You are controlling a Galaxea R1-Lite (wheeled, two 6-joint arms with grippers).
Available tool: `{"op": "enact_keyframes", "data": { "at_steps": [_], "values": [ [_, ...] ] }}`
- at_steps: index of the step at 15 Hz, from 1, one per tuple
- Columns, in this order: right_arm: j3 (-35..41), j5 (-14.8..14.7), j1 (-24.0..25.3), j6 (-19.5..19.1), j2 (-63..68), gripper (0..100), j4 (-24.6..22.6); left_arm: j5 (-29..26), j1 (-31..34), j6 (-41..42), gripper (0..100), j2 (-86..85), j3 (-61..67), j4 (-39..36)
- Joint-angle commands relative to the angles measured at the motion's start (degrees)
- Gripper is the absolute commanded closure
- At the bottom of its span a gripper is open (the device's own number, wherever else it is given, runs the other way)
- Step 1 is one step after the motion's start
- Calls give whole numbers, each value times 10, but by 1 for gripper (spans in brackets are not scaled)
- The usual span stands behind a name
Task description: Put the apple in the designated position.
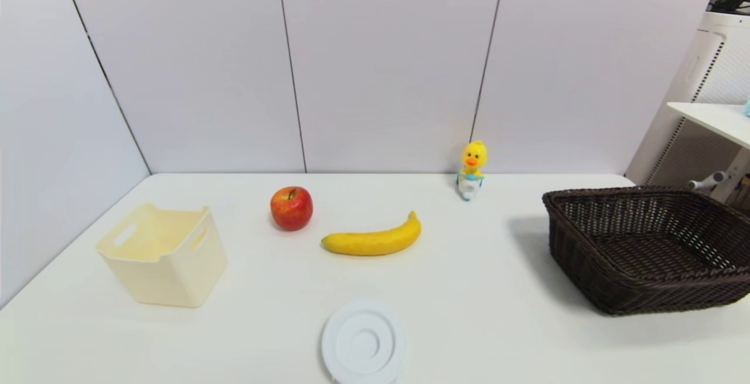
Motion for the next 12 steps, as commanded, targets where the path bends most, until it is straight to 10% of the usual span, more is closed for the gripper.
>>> {"op": "enact_keyframes", "data": {
  "at_steps": [1, 12],
  "values": [
    [0, 0, 0, 0, 0, 0, 1, 1, 0, 0, 0, 0, 0, 0],
    [0, 0, 0, 0, 0, 0, 0, -1, -46, -16, 0, 234, -105, -73]
  ]
}}
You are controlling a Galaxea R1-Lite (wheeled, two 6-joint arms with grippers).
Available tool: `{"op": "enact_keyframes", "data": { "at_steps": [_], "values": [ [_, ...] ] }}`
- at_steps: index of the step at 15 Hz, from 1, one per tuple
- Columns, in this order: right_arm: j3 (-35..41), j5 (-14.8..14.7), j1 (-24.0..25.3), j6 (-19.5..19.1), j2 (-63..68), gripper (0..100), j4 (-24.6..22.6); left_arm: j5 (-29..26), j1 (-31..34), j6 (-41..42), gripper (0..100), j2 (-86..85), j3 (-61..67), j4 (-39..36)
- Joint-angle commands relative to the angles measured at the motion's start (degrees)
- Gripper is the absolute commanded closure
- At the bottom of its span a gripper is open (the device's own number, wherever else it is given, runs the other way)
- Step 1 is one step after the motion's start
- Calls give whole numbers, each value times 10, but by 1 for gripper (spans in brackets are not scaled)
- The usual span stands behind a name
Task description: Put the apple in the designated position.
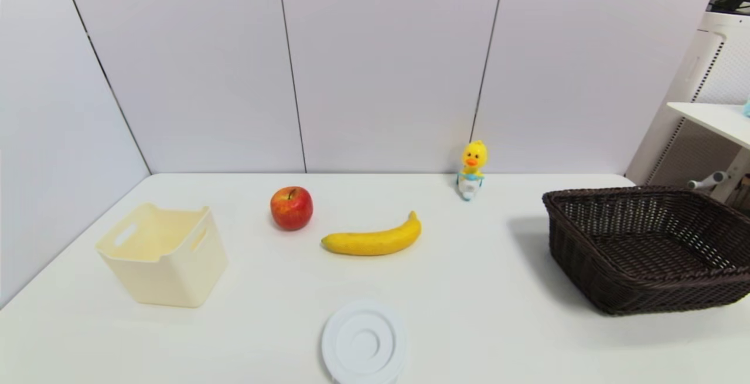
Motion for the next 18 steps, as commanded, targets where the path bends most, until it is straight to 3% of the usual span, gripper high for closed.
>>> {"op": "enact_keyframes", "data": {
  "at_steps": [1, 4, 7, 12, 16, 18],
  "values": [
    [0, 0, 0, 0, 0, 0, 0, -9, -108, 18, 0, 235, -136, -97],
    [0, 0, 0, 0, 0, 0, 0, -10, -289, 36, 0, 348, -227, -102],
    [0, 0, 0, 0, 0, 0, 0, -6, -415, 34, 0, 466, -280, -116],
    [0, 0, 0, 0, 0, 0, 0, 2, -435, 36, 0, 700, -365, -207],
    [0, 0, 0, 0, 0, 0, 0, 176, -432, 19, 0, 872, -466, -251],
    [0, 0, 0, 0, 0, 0, 0, 240, -431, -43, 0, 936, -502, -251]
  ]
}}
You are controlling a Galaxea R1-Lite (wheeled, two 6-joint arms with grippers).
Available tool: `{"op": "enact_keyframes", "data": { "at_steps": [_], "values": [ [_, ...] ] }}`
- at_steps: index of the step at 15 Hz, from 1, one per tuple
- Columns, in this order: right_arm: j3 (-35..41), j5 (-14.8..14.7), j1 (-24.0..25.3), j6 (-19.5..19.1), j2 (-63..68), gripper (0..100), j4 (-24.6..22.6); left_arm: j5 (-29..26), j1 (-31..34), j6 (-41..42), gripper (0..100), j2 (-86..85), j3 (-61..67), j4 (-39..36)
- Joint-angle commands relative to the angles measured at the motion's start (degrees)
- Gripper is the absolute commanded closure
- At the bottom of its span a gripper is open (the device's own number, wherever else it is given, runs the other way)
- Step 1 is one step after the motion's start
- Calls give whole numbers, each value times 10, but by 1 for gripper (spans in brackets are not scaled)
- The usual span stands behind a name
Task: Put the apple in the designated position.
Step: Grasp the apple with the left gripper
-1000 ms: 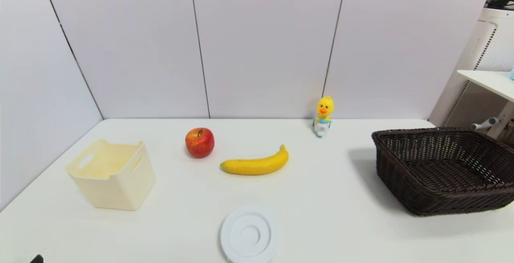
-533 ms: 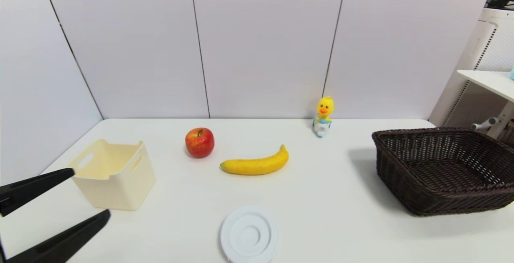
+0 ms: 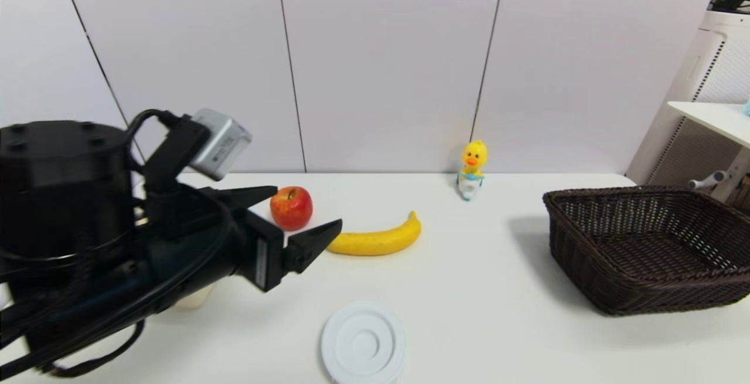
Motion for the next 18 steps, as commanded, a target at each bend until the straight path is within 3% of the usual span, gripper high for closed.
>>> {"op": "enact_keyframes", "data": {
  "at_steps": [1, 9, 18],
  "values": [
    [0, 0, 0, 0, 0, 0, 0, 183, 0, -106, 0, 218, -118, -23],
    [0, 0, 0, 0, 0, 0, 0, 384, 5, -180, 0, 311, -157, -8],
    [0, 0, 0, 0, 0, 0, 0, 399, 57, -185, 0, 335, -192, 0]
  ]
}}
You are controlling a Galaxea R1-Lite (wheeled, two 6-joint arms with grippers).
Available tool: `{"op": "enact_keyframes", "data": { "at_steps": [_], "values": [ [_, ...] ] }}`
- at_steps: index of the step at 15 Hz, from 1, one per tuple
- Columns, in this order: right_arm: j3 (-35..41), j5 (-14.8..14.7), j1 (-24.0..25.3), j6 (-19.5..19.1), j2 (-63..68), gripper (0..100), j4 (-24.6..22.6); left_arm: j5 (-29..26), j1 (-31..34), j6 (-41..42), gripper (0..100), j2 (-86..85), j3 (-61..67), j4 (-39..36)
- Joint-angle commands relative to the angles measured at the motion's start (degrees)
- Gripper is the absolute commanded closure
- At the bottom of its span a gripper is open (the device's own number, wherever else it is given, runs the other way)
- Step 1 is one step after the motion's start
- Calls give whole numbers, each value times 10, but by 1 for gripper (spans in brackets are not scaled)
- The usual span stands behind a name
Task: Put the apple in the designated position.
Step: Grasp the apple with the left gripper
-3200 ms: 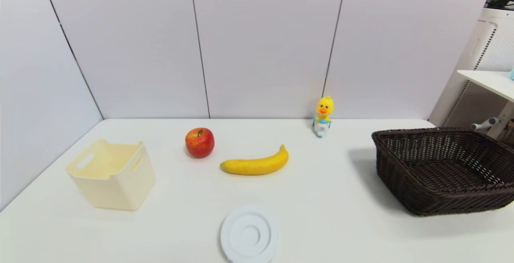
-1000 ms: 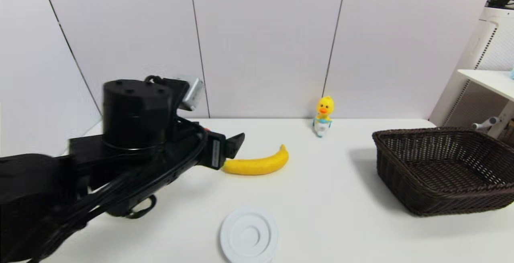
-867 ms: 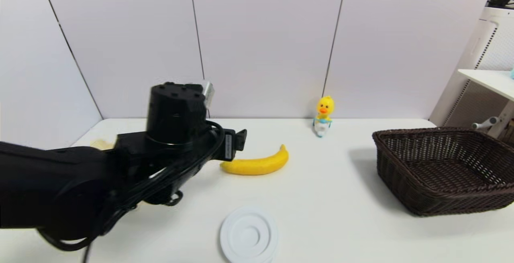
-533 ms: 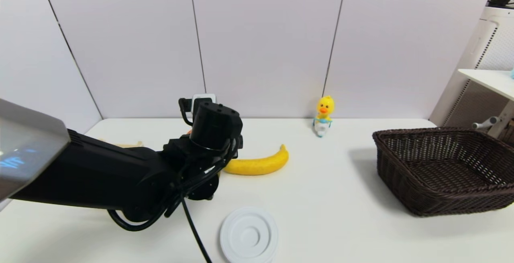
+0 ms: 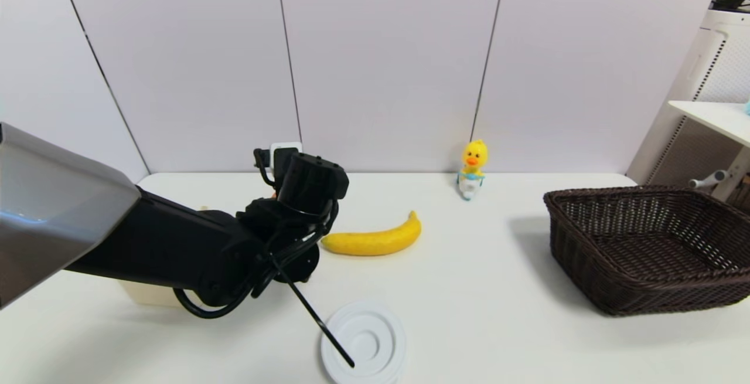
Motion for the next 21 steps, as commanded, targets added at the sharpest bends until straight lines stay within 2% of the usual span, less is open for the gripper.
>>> {"op": "enact_keyframes", "data": {
  "at_steps": [1, 14, 21],
  "values": [
    [0, 0, 0, 0, 0, 0, 0, 2, 21, -1, 0, 25, -31, -2],
    [0, 0, 0, 0, 0, 0, 0, -1, 54, -1, 0, 121, -95, 1],
    [0, 0, 0, 0, 0, 0, 0, -25, 55, -1, 0, 160, -129, 2]
  ]
}}
